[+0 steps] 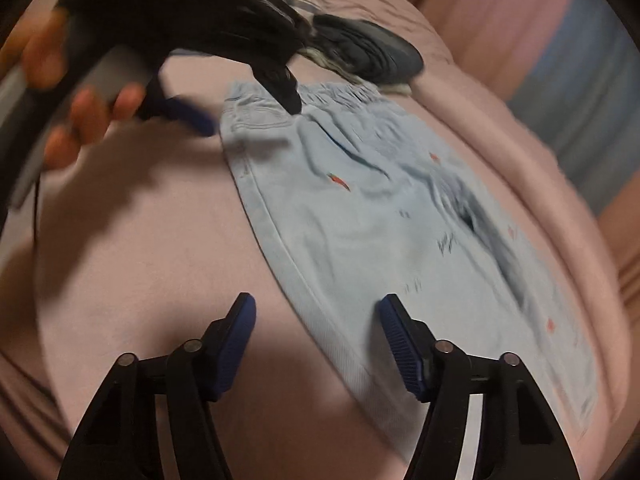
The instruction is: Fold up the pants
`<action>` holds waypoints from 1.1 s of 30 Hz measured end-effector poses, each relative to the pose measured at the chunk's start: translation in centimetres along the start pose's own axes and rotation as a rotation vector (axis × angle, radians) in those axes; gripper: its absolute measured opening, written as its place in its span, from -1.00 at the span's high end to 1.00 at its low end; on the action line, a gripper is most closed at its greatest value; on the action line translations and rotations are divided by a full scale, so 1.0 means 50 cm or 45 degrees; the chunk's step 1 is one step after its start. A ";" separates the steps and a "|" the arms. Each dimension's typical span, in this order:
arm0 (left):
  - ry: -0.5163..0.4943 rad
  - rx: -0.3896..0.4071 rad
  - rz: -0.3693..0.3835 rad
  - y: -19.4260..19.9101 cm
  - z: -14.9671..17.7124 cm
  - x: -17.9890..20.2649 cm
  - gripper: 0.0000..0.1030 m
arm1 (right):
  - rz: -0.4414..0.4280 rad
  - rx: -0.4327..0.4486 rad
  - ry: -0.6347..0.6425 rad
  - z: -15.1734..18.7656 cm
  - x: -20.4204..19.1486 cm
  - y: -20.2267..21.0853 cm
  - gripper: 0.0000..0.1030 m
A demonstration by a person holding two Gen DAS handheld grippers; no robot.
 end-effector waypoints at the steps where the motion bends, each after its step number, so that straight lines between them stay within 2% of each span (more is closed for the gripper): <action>1: -0.003 0.006 -0.007 -0.006 -0.007 -0.008 0.41 | 0.021 0.015 0.029 -0.005 -0.003 -0.001 0.08; 2: -0.014 0.011 -0.015 -0.006 -0.009 -0.011 0.47 | 0.046 0.022 0.061 -0.008 -0.004 -0.003 0.25; 3: -0.023 0.013 -0.009 -0.003 -0.010 -0.015 0.48 | 0.063 0.005 0.091 -0.011 -0.004 -0.011 0.56; 4: -0.036 0.020 -0.007 0.003 -0.009 -0.021 0.57 | 0.054 -0.008 0.098 -0.013 -0.005 -0.013 0.73; 7: -0.099 0.036 -0.027 0.028 -0.006 -0.029 0.63 | 0.046 -0.017 0.078 -0.032 -0.009 -0.004 0.83; 10: -0.187 0.048 -0.068 0.040 0.001 -0.032 0.61 | -0.014 0.001 0.040 -0.042 -0.018 0.025 0.83; 12: -0.269 0.020 -0.154 0.030 0.007 -0.034 0.49 | -0.081 -0.028 0.024 -0.034 -0.031 0.016 0.83; 14: -0.280 0.018 -0.198 0.041 0.007 -0.038 0.29 | -0.089 -0.067 0.037 -0.025 -0.033 -0.008 0.83; 15: -0.301 0.031 -0.224 0.051 0.005 -0.036 0.22 | -0.106 -0.063 0.007 -0.027 -0.027 -0.006 0.78; 17: -0.368 0.119 -0.291 0.084 -0.006 -0.027 -0.03 | -0.185 -0.048 -0.089 -0.031 -0.008 0.022 0.69; 19: -0.443 0.187 -0.286 0.106 -0.015 -0.001 -0.15 | -0.235 -0.002 -0.187 -0.036 0.021 0.050 0.45; 21: -0.518 0.207 -0.249 0.105 -0.017 0.029 -0.19 | -0.216 0.017 -0.298 -0.031 0.071 0.067 0.23; 22: -0.566 0.187 -0.203 0.089 -0.013 0.051 -0.20 | -0.190 0.014 -0.329 -0.027 0.092 0.063 0.22; 25: -0.696 0.126 -0.177 0.027 0.000 0.087 -0.20 | -0.085 -0.085 -0.411 0.014 0.146 0.032 0.22; 26: -0.771 0.102 -0.222 -0.002 0.009 0.090 -0.20 | -0.081 -0.119 -0.439 0.035 0.155 0.023 0.22; 28: -0.875 -0.009 -0.318 -0.052 0.029 0.068 -0.20 | -0.073 -0.232 -0.447 0.085 0.160 0.002 0.22; 29: -0.924 -0.035 -0.306 -0.063 0.041 0.054 -0.20 | -0.074 -0.272 -0.440 0.113 0.159 -0.001 0.22; 30: -0.968 0.005 -0.273 -0.053 0.045 0.054 -0.20 | -0.106 -0.240 -0.460 0.132 0.161 0.014 0.22; 31: -1.017 -0.002 -0.262 -0.045 0.052 0.051 -0.20 | -0.143 -0.267 -0.488 0.153 0.167 0.026 0.22; 33: -1.070 -0.026 -0.231 -0.026 0.057 0.047 -0.20 | -0.198 -0.315 -0.529 0.173 0.186 0.039 0.22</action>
Point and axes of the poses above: each gripper's, at about its wrist camera, not at the fingertips, and y roughly against the way its jaws point, x to its right, z to its underside, the point moved 6 cm from there along -y, roughly the way its jaws point, and after that the axes turned 1 degree about x, right-handed, at the moved point
